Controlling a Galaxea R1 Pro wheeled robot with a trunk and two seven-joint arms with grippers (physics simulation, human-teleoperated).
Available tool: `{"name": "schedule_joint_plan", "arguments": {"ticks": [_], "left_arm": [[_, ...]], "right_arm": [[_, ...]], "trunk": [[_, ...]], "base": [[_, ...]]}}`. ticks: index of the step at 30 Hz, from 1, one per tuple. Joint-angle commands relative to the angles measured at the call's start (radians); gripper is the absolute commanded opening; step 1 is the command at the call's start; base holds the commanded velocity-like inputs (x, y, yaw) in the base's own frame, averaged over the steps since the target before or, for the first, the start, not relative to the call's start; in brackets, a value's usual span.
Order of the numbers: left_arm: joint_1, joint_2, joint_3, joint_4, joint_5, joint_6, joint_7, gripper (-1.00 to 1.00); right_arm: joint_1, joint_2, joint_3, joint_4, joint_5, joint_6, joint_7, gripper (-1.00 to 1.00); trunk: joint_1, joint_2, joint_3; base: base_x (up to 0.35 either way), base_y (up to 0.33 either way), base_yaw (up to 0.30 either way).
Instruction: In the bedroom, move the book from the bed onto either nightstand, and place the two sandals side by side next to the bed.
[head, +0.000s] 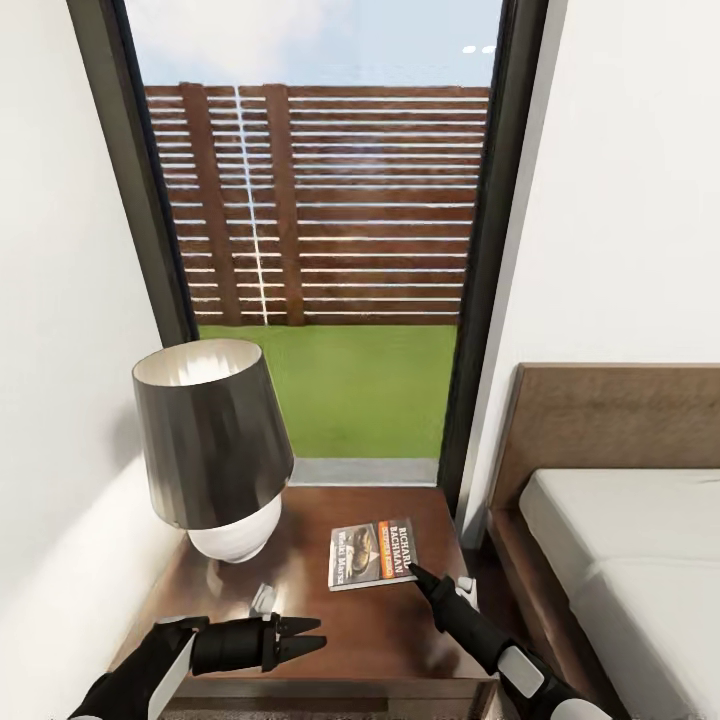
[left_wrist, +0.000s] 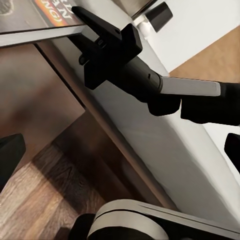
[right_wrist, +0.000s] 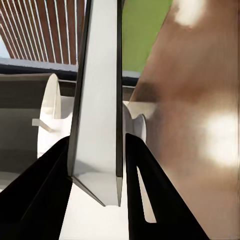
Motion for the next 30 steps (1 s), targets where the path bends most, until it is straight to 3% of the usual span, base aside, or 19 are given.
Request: {"name": "schedule_joint_plan", "arguments": {"ticks": [1, 21, 30], "left_arm": [[-0.001, 0.002, -0.006, 0.000, 0.009, 0.011, 0.000, 1.00], [-0.001, 0.001, -0.006, 0.000, 0.009, 0.011, 0.001, 1.00], [-0.001, 0.001, -0.006, 0.000, 0.009, 0.010, 0.001, 1.00]], "right_arm": [[0.000, 0.000, 0.000, -0.001, -0.009, 0.010, 0.001, -1.00], [0.000, 0.000, 0.000, -0.001, -0.009, 0.010, -0.001, -1.00], [0.000, 0.000, 0.000, -0.001, -0.009, 0.010, -0.001, -1.00]], "trunk": [[0.004, -0.008, -0.004], [0.080, -0.148, -0.067], [0.080, -0.148, -0.067]], "base": [[0.000, 0.000, 0.000], [0.000, 0.000, 0.000], [0.000, 0.000, 0.000]]}}
